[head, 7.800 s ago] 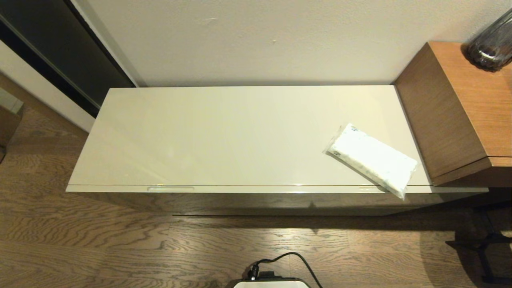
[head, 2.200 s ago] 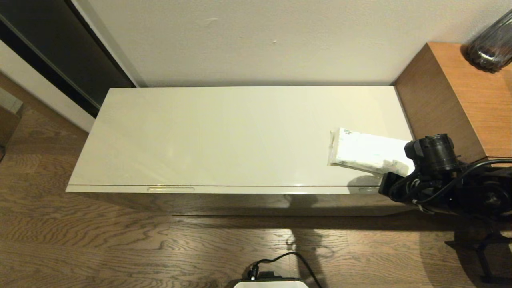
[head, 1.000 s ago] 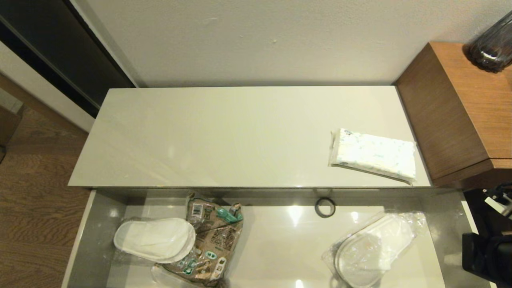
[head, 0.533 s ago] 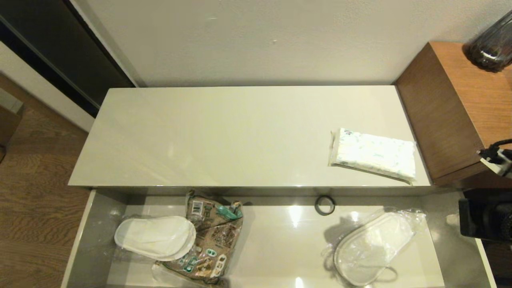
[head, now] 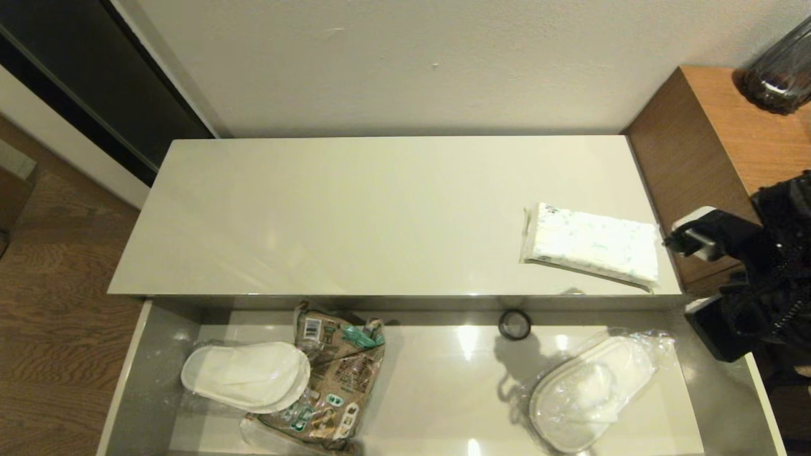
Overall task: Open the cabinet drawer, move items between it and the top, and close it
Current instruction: Pick up the tissue on the table
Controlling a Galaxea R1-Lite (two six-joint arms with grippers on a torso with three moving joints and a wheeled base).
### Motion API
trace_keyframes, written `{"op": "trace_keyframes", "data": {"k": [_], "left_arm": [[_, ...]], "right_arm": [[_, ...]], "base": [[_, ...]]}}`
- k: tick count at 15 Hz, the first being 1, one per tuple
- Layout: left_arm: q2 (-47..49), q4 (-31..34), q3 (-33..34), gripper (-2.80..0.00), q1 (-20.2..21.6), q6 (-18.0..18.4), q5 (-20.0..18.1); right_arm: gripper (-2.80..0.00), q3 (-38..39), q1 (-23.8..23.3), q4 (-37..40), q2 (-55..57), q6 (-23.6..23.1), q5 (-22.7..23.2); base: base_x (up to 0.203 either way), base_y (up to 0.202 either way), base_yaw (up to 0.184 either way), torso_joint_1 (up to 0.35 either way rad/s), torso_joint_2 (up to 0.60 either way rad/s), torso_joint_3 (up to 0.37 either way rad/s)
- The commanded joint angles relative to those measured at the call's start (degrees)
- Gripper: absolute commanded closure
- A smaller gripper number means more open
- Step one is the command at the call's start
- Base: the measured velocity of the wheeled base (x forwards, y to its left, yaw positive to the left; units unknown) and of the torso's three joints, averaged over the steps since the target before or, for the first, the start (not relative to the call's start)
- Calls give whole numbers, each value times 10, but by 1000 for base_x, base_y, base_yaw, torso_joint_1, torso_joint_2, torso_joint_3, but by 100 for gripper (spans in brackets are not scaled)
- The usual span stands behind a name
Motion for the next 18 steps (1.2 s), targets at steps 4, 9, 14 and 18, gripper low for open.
{"op": "trace_keyframes", "data": {"k": [4,9,14,18], "left_arm": [[0,0,1,0,0,0,0],[0,0,1,0,0,0,0],[0,0,1,0,0,0,0],[0,0,1,0,0,0,0]], "right_arm": [[-249,-20,45,-92,90,-62,-47],[-280,-45,52,-126,134,-72,-77],[-280,-114,51,-126,216,-70,-95],[-280,-158,49,-146,281,-58,-100]], "base": [[0,0,0,0,0,0],[0,0,0,0,0,0],[0,0,0,0,0,0],[0,0,0,0,0,0]]}}
